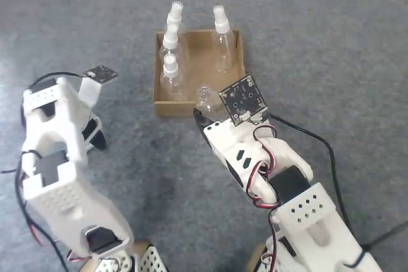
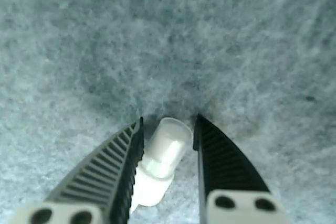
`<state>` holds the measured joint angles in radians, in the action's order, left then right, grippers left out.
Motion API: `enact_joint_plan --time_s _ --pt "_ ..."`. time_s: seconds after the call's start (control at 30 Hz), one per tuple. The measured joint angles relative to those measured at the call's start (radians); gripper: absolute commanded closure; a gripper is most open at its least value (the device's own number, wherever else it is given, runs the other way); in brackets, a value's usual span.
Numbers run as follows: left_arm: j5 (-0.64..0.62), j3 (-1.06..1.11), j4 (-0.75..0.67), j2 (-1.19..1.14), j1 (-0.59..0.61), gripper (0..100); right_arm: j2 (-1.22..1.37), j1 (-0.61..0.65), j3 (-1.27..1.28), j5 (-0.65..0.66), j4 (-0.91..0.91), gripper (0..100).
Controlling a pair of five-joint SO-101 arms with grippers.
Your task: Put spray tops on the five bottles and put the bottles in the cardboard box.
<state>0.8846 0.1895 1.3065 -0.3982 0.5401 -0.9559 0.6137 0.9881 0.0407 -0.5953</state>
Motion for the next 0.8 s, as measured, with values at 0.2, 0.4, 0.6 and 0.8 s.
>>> enact_joint_plan --time_s 0.2,0.4,0.6,0.8 --pt "0.003 0.0 0.003 0.0 -0.006 97 0.0 0.0 0.0 0.0 0.0 98.0" --pt "0.0 0.0 0.015 0.003 -0.006 99 0.0 0.0 0.0 0.0 0.0 98.0" --pt "-0.014 0.0 0.063 0.061 -0.002 99 0.0 0.0 0.0 0.0 0.0 98.1" --pt "-0.081 0.0 0.078 0.149 0.002 99 0.0 0.0 0.0 0.0 0.0 98.1"
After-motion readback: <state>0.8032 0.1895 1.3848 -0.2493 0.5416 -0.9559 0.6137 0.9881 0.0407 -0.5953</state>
